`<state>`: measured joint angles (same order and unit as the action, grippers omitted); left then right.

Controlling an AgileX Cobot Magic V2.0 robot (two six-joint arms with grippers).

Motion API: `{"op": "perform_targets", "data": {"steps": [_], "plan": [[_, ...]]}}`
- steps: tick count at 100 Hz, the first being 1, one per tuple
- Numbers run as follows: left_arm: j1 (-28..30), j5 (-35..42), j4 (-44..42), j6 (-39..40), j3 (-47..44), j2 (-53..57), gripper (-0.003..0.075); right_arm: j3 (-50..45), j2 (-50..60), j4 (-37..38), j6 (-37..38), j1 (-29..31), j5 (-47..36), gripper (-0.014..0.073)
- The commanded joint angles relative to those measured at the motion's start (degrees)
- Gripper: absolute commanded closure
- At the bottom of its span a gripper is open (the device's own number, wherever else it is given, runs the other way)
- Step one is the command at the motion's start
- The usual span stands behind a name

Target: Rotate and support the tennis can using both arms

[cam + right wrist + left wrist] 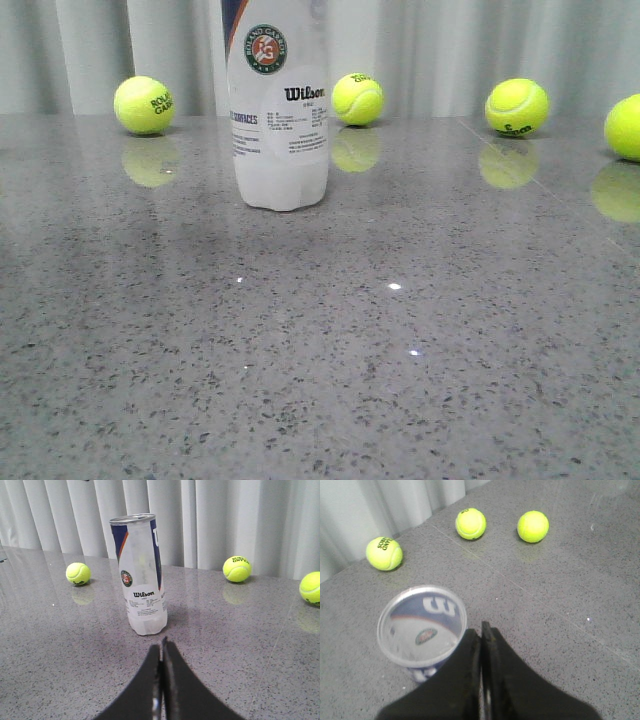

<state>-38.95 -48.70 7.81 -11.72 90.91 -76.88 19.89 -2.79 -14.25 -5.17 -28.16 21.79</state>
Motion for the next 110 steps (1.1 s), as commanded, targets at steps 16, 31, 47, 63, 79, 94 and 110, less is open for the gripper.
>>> {"op": "perform_targets", "data": {"steps": [16, 31, 47, 63, 79, 94, 110], "plan": [[-0.26, 19.17, 1.22, 0.0, -20.03, 17.7, 0.0739, 1.32, -0.53, 0.13, -0.3, 0.07, -4.29, 0.0654], [2.29, 22.91, 0.21, 0.0, -31.29, 26.73, 0.0739, 1.32, -0.53, 0.13, -0.3, 0.07, -4.29, 0.0654], [7.78, 22.0, -4.07, 0.0, -39.33, 35.54, 0.0739, 1.32, -0.53, 0.13, -0.3, 0.07, -4.29, 0.0654], [15.86, 22.35, -4.18, 0.0, -45.88, 42.38, 0.0739, 1.32, -0.53, 0.13, -0.3, 0.07, -4.29, 0.0654], [24.51, 22.46, -4.18, 0.0, -51.4, 47.87, 0.0739, 1.32, -0.53, 0.13, -0.3, 0.07, -4.29, 0.0654], [30.85, 22.76, -4.05, 0.0, -55.21, 51.26, 0.0739, 1.32, -0.53, 0.13, -0.3, 0.07, -4.29, 0.0654], [34.97, 32.05, -3.38, 0.0, -61.39, 55.45, 0.0739, 1.32, -0.53, 0.13, -0.3, 0.07, -4.29, 0.0654]]}}
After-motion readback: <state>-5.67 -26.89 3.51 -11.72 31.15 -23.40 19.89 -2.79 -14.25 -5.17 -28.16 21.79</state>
